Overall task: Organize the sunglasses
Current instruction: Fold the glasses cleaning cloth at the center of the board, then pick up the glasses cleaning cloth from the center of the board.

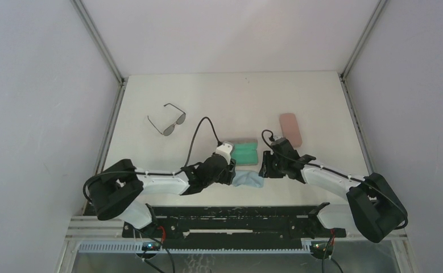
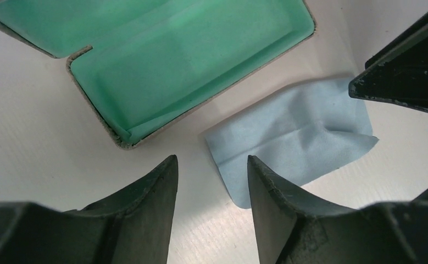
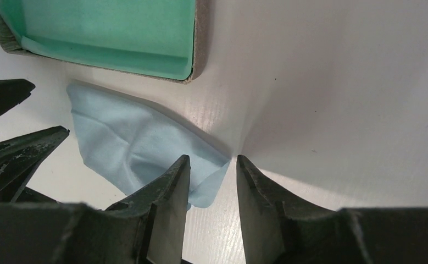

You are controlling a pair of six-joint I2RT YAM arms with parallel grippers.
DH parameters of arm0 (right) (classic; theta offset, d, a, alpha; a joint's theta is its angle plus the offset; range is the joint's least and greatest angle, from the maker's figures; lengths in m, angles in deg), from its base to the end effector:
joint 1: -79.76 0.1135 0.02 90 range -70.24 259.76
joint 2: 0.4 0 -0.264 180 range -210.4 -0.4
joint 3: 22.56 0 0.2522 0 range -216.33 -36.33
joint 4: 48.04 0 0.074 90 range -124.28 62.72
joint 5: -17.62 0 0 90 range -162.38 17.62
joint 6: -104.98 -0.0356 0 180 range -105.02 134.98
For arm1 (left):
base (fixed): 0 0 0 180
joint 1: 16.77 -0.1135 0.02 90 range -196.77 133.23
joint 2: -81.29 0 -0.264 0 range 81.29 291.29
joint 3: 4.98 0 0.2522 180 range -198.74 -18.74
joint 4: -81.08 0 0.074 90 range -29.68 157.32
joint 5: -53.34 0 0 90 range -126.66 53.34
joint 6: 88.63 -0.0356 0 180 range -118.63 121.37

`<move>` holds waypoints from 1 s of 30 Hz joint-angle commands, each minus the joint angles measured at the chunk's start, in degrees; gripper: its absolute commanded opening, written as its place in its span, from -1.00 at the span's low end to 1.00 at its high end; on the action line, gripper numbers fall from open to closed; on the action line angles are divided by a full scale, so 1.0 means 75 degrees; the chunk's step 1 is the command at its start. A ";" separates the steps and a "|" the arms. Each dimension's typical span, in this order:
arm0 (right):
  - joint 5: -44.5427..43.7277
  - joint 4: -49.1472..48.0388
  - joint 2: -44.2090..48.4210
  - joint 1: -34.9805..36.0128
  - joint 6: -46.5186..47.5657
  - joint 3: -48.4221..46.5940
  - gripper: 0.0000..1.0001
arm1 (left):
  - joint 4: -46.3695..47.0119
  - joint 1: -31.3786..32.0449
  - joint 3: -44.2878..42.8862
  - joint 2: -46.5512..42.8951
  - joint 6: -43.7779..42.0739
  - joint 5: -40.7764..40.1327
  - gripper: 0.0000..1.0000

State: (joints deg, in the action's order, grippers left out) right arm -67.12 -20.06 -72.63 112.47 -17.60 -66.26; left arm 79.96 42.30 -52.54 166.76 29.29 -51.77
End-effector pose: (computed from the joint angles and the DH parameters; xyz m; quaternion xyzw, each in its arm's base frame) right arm 0.1845 0.1224 0.1532 -0.0143 0.9566 0.1923 0.2186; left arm 0.1531 -0.2374 0.1535 0.1858 0.8772 -0.2075 0.3911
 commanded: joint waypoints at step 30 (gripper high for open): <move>0.0252 -0.0286 -0.0114 -0.0145 0.0101 -0.0033 -0.47 | -0.0029 -0.0200 -0.0876 0.1183 0.0490 0.0912 -0.09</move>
State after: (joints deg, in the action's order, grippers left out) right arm -65.37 -21.04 -74.35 111.71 -17.43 -66.26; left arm 80.16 41.10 -57.87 174.41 32.33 -47.25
